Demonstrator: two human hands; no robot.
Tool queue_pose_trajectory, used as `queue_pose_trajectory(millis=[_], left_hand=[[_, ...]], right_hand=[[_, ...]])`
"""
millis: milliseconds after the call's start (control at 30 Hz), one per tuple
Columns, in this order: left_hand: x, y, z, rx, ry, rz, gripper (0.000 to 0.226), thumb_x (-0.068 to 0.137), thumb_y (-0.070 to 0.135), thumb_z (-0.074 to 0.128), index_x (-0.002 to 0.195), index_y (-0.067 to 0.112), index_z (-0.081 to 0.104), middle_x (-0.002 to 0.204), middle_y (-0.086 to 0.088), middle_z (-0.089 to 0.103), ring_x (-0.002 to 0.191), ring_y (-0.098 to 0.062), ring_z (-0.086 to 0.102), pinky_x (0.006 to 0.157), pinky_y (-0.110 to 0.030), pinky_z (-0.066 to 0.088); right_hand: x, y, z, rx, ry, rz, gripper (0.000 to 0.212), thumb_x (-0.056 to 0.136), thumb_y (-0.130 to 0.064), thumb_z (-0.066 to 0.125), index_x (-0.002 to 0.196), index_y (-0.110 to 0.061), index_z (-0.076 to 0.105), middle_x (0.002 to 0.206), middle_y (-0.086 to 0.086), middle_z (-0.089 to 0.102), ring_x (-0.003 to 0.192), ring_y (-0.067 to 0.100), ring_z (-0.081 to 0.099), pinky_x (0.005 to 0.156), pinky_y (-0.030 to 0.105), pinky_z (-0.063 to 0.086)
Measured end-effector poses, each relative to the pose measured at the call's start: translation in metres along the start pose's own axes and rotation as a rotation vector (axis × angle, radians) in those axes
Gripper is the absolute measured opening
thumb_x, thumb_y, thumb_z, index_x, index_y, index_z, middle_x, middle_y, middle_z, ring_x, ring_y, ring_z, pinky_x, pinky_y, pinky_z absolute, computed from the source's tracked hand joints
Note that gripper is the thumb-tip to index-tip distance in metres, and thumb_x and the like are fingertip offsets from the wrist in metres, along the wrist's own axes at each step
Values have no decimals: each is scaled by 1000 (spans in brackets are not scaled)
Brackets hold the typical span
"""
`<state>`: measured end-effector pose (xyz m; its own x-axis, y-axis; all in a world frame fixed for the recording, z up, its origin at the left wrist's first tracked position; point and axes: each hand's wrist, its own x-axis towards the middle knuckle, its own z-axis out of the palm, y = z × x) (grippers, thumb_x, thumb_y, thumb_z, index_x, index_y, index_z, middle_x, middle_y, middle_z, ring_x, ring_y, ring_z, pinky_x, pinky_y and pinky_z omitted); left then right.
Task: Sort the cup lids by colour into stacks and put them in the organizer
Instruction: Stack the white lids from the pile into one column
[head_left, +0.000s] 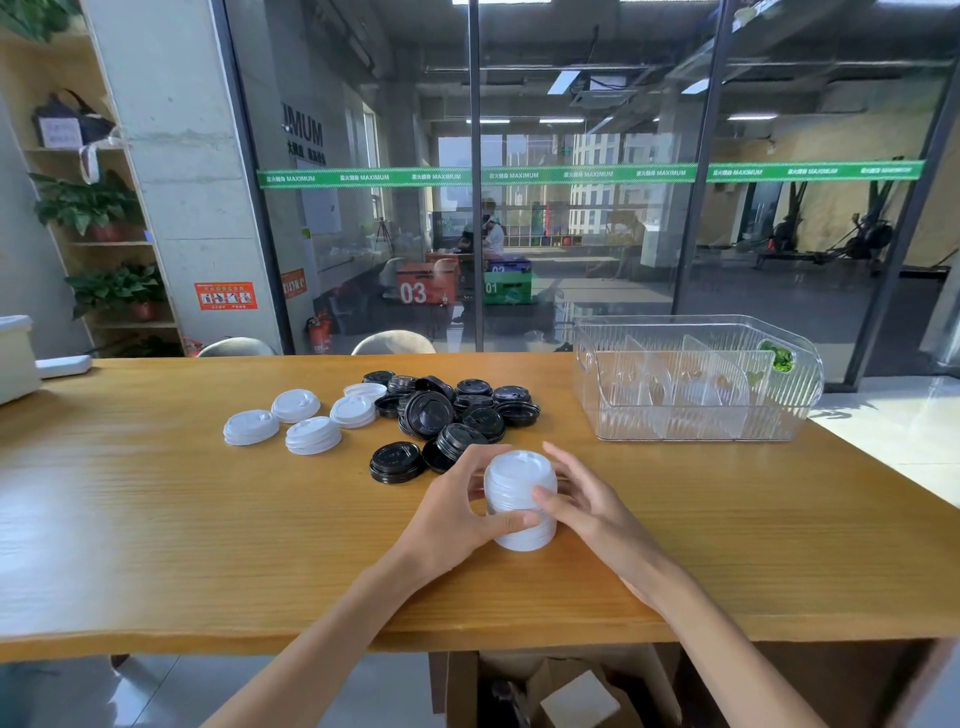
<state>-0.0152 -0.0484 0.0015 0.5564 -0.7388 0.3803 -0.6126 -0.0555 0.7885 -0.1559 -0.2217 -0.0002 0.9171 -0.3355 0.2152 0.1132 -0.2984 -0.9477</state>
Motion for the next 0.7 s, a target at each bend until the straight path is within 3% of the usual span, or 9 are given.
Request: queue_pose_trajectory(millis=[233,433,567,700], left_hand=[[0,2,2,25,32,22,85,72,58,97,143,42,53,134,20,69,127,-1,64,111,-35,53],[3,-2,1,-1,25,-6,100,67,56,100,152,37,49,138,17,68,129,1,63,112,-33,53],[4,-5,-2,-45,-6,-24,100,68,54,101,152,34,52,140,20,68,131,-1,63,113,-34,53],[3,-6,-3,-40,-12,-22,89,69,58,99,145,39,57,135,23,70,128,0,65,112,-33,54]], right_hand=[[3,3,3,-112,74,-53,57,91,-58,78,142,-48,54,142,-23,62,129,-5,58,108,30,51],[2,1,2,-100,47,-34,59,94,-59,74,147,-47,52,139,-33,61,128,-16,54,98,11,49],[1,-4,1,-75,-9,-8,56,100,-57,67,151,-40,52,143,-27,63,136,-4,56,113,29,46],[-1,-6,3,-108,-8,-29,61,101,-54,65,156,-37,47,147,-22,61,138,3,56,118,37,45]])
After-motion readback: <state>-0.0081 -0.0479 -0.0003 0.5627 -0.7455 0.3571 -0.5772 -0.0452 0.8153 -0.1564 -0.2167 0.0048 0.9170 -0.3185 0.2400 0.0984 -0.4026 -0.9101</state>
